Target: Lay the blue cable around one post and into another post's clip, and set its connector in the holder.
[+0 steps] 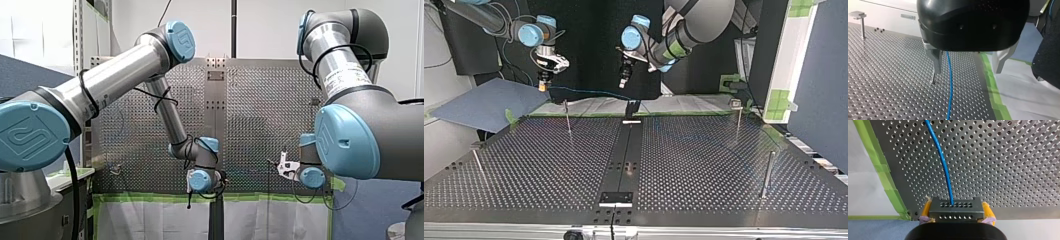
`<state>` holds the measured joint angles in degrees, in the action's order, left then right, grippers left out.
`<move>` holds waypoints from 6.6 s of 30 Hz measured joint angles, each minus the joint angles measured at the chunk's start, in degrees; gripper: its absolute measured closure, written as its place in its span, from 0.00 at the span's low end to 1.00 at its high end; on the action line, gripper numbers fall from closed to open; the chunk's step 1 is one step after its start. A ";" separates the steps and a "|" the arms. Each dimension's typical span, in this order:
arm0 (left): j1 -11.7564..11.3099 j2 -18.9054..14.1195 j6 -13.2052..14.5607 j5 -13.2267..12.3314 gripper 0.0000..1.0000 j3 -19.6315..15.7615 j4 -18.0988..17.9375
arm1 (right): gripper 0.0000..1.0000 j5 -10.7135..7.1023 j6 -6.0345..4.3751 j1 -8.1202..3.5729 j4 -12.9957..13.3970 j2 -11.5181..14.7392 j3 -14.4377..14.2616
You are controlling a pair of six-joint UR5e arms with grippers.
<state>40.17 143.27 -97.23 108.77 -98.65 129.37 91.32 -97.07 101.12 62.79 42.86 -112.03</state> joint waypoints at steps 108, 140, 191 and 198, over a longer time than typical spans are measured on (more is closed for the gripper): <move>-2.33 6.17 -2.21 -2.16 1.00 16.41 11.05 | 1.00 0.42 0.10 -1.41 -0.79 0.10 0.01; 3.85 6.15 -1.04 8.00 1.00 16.53 6.84 | 1.00 0.40 -0.33 -5.11 -0.92 0.09 -0.03; 8.97 6.26 -1.42 11.58 0.18 16.74 3.81 | 1.00 -1.14 4.45 -6.29 0.10 0.07 -0.01; 8.31 6.25 -0.81 12.12 0.18 17.99 3.54 | 1.00 -1.14 4.52 -5.92 -0.42 0.08 -0.01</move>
<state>48.48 149.53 -98.04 120.89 -80.66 132.91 90.18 -92.55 95.20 62.37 42.94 -112.04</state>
